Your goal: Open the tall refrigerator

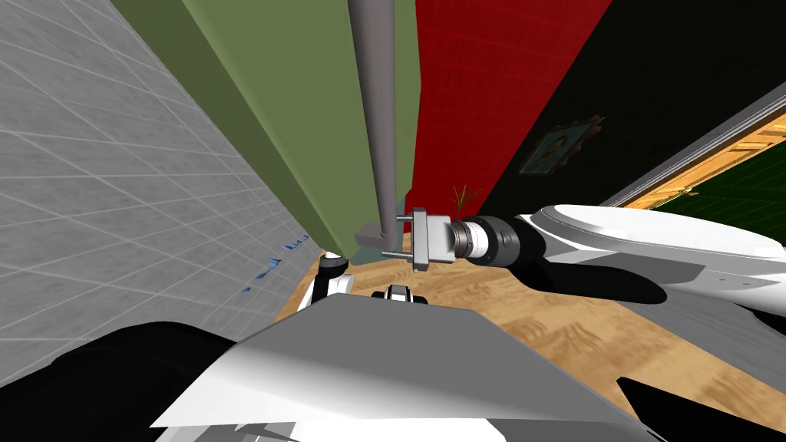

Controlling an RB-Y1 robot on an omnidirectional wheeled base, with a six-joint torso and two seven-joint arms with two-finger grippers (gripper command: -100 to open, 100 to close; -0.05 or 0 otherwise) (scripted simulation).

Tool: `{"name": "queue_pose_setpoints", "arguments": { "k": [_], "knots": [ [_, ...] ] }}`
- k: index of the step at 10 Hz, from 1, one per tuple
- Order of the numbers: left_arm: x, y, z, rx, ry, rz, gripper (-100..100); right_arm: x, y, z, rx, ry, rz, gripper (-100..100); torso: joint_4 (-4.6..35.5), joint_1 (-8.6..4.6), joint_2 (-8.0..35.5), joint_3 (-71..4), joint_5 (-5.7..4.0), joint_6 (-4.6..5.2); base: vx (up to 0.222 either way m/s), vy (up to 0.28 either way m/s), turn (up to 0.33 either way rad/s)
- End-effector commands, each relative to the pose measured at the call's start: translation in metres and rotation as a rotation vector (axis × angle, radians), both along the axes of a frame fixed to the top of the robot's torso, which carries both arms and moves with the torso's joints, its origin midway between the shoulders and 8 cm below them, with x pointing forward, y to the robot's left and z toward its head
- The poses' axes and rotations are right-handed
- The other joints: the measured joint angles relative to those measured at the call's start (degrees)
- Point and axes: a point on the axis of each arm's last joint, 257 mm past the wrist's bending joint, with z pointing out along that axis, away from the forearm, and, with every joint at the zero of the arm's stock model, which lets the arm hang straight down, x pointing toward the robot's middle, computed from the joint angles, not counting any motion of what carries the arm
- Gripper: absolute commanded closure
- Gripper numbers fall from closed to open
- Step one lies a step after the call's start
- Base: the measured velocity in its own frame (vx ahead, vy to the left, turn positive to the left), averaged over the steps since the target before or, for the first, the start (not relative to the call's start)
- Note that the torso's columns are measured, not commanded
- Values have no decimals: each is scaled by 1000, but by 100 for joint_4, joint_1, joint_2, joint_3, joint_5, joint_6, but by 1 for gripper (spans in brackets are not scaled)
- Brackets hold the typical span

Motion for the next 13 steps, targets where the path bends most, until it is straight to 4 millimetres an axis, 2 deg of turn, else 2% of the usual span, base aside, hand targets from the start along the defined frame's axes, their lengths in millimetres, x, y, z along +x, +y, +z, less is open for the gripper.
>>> {"name": "queue_pose_setpoints", "arguments": {
  "k": [1,4,5,8,13],
  "knots": [
    [0,0,0,0,0,0,0,-5,1,10,-1,0,18,-100,4,-23,11,5,-6,2,1,-141,51],
    [0,0,0,-1,0,0,0,-6,0,27,-2,0,15,-100,11,67,42,39,30,-9,7,37,-10],
    [0,0,0,-1,0,0,0,-6,0,32,-2,0,15,-100,39,44,61,13,22,-7,-3,34,18],
    [0,0,0,0,0,0,0,-6,0,32,-2,0,15,-100,77,-23,88,-21,0,0,-1,8,2],
    [0,0,0,0,0,0,0,-7,-1,38,-2,0,14,-100,85,-3,94,-32,5,-1,0,0,0]
  ]
}}
